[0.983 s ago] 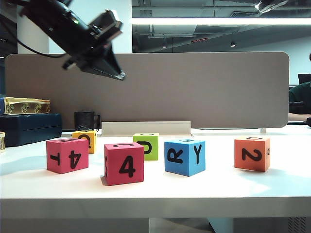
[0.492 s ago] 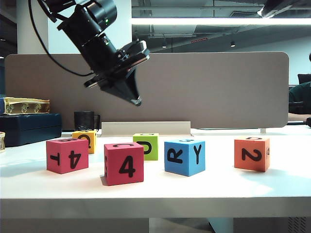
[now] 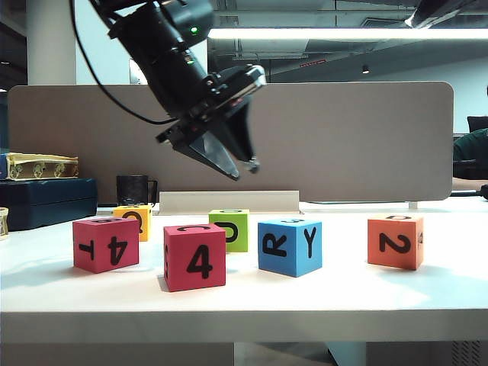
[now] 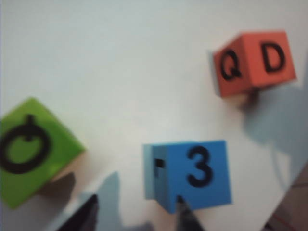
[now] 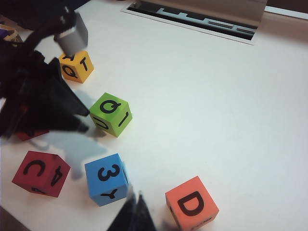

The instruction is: Select the appropriate blocks from the scattered letter blocks on the table and arrange them in a row to spell out "ABCD".

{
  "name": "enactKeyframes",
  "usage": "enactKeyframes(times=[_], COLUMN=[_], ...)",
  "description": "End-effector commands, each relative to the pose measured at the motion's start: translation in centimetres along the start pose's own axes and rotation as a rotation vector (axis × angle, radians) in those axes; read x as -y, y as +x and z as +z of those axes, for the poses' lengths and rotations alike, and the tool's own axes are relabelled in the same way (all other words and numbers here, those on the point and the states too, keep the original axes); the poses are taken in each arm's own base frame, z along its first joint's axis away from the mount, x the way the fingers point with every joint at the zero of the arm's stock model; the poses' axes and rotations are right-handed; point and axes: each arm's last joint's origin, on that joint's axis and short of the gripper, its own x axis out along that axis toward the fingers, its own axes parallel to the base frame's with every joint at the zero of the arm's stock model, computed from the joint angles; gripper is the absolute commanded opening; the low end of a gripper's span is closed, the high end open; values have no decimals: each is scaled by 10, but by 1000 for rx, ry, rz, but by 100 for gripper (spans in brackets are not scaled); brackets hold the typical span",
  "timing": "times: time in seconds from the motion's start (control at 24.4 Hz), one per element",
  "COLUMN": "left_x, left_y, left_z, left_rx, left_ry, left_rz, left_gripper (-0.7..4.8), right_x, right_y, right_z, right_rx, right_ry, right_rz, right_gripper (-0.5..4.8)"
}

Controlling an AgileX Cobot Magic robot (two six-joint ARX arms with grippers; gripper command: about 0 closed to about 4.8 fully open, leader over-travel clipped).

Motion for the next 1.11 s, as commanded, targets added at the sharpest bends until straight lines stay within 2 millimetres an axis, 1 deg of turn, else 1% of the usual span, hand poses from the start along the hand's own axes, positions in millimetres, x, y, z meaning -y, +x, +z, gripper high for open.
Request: enactKeyframes(times=[0.04, 0.12, 0.16, 0.25, 0.29, 0.41, 0.57, 0.74, 0.9, 1.07, 1.11], left_x=[19, 30, 34, 48, 50, 53, 47, 44, 42, 42, 42], left_y=[4, 7, 8, 15, 17, 25, 45, 58, 68, 72, 72], left_z=[0, -1, -1, -4, -4, -7, -13, -17, -19, -14, -12], left_rx=[-26, -44, -50, -76, -85, -109, -160, -180, -189, -130, -118], left_ry=[100, 129, 139, 208, 213, 213, 166, 159, 158, 164, 167], left_rz=[-3, 2, 1, 20, 35, 42, 42, 41, 36, 43, 43], left_gripper=[291, 357, 380, 449, 479, 479, 479, 479, 479, 479, 456], right_x=[0, 0, 0, 0, 0, 0, 0, 0, 0, -1, -1], right_y=[-1, -1, -1, -1, -1, -1, -1, -1, -1, -1, -1], right_z=[3, 3, 3, 3, 3, 2, 2, 1, 0, 0, 0], right_rx=[16, 16, 16, 16, 16, 16, 8, -3, -6, -6, -6], right_ry=[-7, -7, -7, -7, -7, -7, -5, -3, -2, -2, -2], right_rz=[0, 0, 0, 0, 0, 1, 1, 1, 1, 1, 1], right_gripper=[-1, -1, -1, -1, -1, -1, -1, -1, -1, -1, -1])
